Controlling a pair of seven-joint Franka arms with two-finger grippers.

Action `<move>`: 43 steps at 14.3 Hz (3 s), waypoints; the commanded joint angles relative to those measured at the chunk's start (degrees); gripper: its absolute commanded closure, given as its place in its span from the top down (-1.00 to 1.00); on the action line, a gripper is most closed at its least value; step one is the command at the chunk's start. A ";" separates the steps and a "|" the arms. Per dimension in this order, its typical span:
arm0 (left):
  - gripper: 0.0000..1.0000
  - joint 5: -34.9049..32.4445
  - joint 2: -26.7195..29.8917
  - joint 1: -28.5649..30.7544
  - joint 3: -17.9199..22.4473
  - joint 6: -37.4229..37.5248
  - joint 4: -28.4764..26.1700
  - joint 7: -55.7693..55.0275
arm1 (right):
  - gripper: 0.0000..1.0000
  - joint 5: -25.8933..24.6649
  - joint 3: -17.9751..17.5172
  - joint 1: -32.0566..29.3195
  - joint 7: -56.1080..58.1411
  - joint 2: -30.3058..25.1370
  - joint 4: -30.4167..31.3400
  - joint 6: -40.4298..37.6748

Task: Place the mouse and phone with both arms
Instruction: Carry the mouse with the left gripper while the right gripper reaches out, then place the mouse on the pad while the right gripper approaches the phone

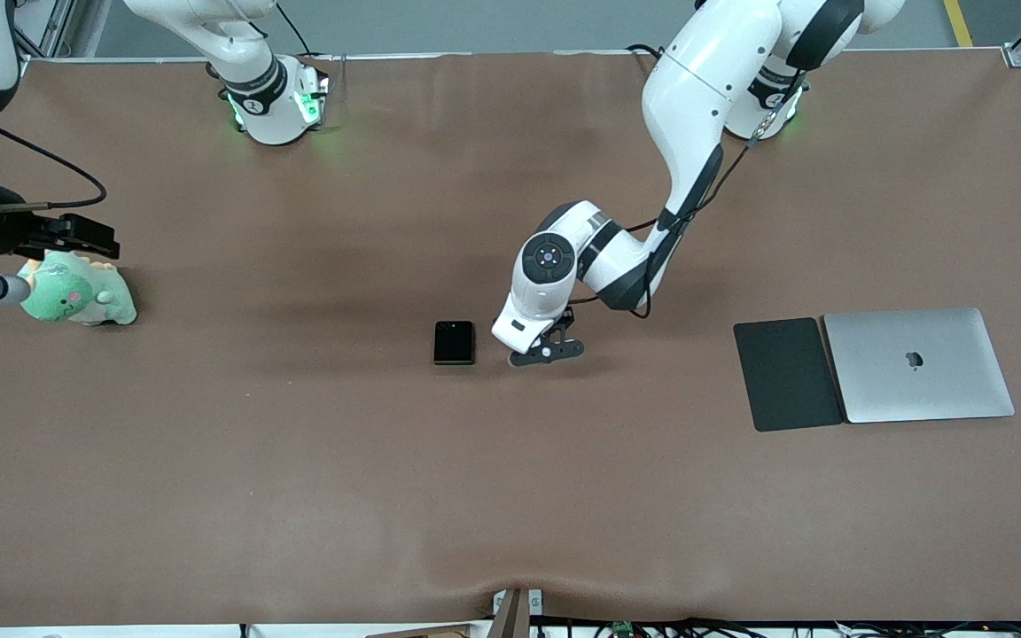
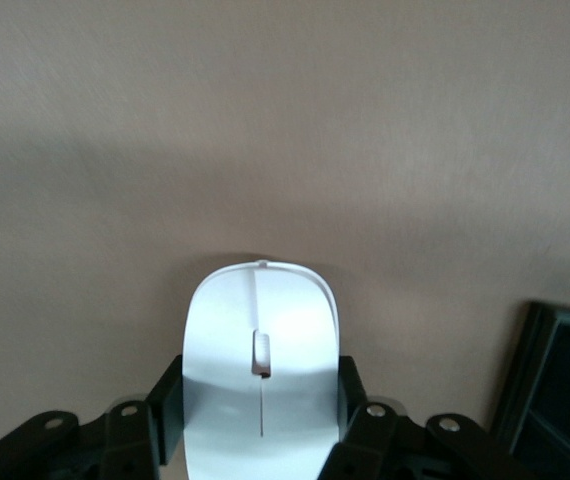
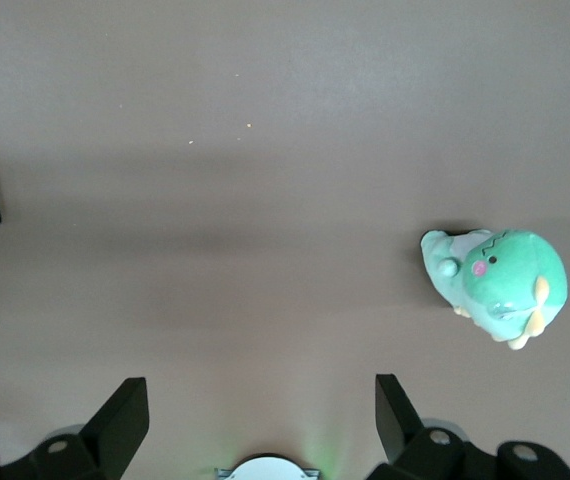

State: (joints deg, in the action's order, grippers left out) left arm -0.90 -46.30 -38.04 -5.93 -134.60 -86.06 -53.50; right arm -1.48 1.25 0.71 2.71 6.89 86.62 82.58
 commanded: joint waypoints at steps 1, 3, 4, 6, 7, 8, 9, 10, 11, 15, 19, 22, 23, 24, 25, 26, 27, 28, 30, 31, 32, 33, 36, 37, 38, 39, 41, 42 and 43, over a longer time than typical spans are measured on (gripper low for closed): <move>-0.03 -1.29 5.49 2.69 -0.05 2.67 -3.04 0.67 | 1.00 -0.45 -0.55 -0.18 1.07 1.63 -1.63 1.60; -0.03 -1.21 9.54 5.85 -0.22 2.85 -6.03 4.43 | 1.00 -0.45 -0.55 1.22 0.63 2.59 -1.63 2.49; -0.02 -1.21 11.56 7.70 -0.22 2.94 -7.70 6.37 | 1.00 -0.36 -0.55 1.57 0.63 3.21 -1.63 3.37; -0.03 -1.21 14.82 11.30 -0.31 3.03 -10.25 10.41 | 1.00 -0.19 -0.55 2.28 0.63 4.18 -1.63 5.04; -0.06 -1.21 16.22 13.14 -0.31 3.72 -11.57 13.04 | 1.00 -0.19 -0.55 2.80 0.54 4.53 -1.63 5.13; -0.07 -1.21 17.20 15.08 -0.40 5.30 -12.19 15.59 | 1.00 -0.19 -0.55 3.33 0.54 4.62 -1.63 5.65; -0.07 -1.21 17.90 16.84 -0.40 7.23 -12.29 18.23 | 1.00 -0.19 -0.55 3.86 0.45 4.71 -1.54 6.01; -0.07 -1.21 18.52 18.42 -0.40 9.16 -12.37 20.34 | 1.00 -0.19 -0.55 4.38 -0.07 5.32 -1.54 6.01; -0.07 -1.21 19.13 20.52 -0.40 10.40 -12.81 22.19 | 1.00 -0.10 -0.55 4.83 -1.03 5.85 -1.63 6.36; -0.07 -1.29 19.93 29.66 -0.40 9.97 -15.27 32.03 | 1.00 0.43 -0.63 8.25 -9.29 7.87 -1.63 8.12; -0.05 -1.90 18.35 36.00 -0.22 3.84 -18.77 38.72 | 1.00 4.38 -0.55 9.40 -10.71 10.59 -1.63 10.05; -0.05 -3.22 17.39 38.73 -0.22 -1.35 -22.30 41.54 | 1.00 4.73 -0.55 11.94 -10.80 11.65 -1.63 10.75; -0.05 -4.18 16.51 39.09 -0.22 -2.41 -22.74 42.50 | 1.00 4.73 -0.55 12.73 -11.23 11.91 -1.63 11.02; -0.05 -4.63 15.89 39.35 -0.05 -3.55 -22.92 42.78 | 1.00 4.73 -0.55 13.61 -12.28 12.26 -1.63 11.37; -0.05 -4.81 14.84 40.66 -0.05 -4.61 -22.92 43.13 | 1.00 4.82 -0.55 14.23 -13.51 12.44 -1.54 11.89; -0.05 -5.16 14.22 41.37 -0.13 -5.66 -22.92 43.65 | 1.00 4.82 -0.55 14.84 -14.31 12.79 -1.28 12.42; -0.05 -5.25 13.61 41.46 -0.14 -6.28 -22.92 44.00 | 1.00 4.73 -0.55 15.55 -14.40 13.05 -1.19 12.51; -0.05 -5.25 13.34 41.38 -0.14 -6.46 -22.92 44.01 | 1.00 4.82 -0.55 16.16 -14.40 13.41 -1.19 12.51; -0.04 -5.25 13.51 41.38 -0.22 -6.46 -23.10 44.01 | 1.00 4.91 -0.63 16.69 -14.93 14.02 -1.19 12.69; -0.04 -5.34 13.43 41.29 -0.22 -6.46 -23.10 44.10 | 1.00 5.87 -0.63 17.48 -16.41 14.46 -1.19 13.21; -0.03 -5.34 13.34 41.29 -0.22 -6.46 -23.10 44.10 | 1.00 7.09 -0.55 18.36 -18.77 14.81 -1.10 14.00; -0.02 -5.34 13.34 41.29 -0.22 -6.46 -23.10 44.10 | 1.00 7.80 -0.63 18.80 -20.54 15.51 -1.10 15.31; 0.03 -5.34 12.81 41.38 -0.14 -6.46 -23.10 44.18 | 1.00 10.61 -0.55 21.08 -23.35 17.71 -1.19 18.39; 0.05 -5.34 12.64 41.38 -0.14 -6.46 -23.10 44.18 | 1.00 10.71 -0.55 22.13 -26.06 18.59 -1.10 20.06; 0.12 -5.34 12.37 41.38 -0.14 -6.46 -23.10 44.18 | 1.00 10.71 -0.55 23.45 -27.83 19.55 -1.19 21.20; 0.22 -5.34 12.28 41.38 -0.14 -6.46 -23.10 44.18 | 1.00 10.71 -0.55 24.16 -28.11 20.52 -1.19 22.35; 0.88 -5.34 12.11 41.20 -0.14 -6.46 -23.01 44.10 | 1.00 10.71 -0.55 25.65 -28.11 22.19 -1.19 23.76; 1.00 -5.25 12.11 41.20 -0.14 -6.46 -22.92 44.10 | 1.00 10.71 -0.55 26.09 -28.20 22.98 -1.10 24.81; 1.00 -5.34 12.63 41.20 -0.22 -6.38 -22.75 44.01 | 1.00 10.80 -0.55 26.88 -28.64 23.95 -1.10 25.95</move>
State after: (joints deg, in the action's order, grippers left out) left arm -5.14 -34.38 3.01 -5.90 -140.44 -108.72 -9.92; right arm 8.12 0.25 26.42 -24.75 28.94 86.54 107.28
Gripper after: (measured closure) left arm 0.145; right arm 0.000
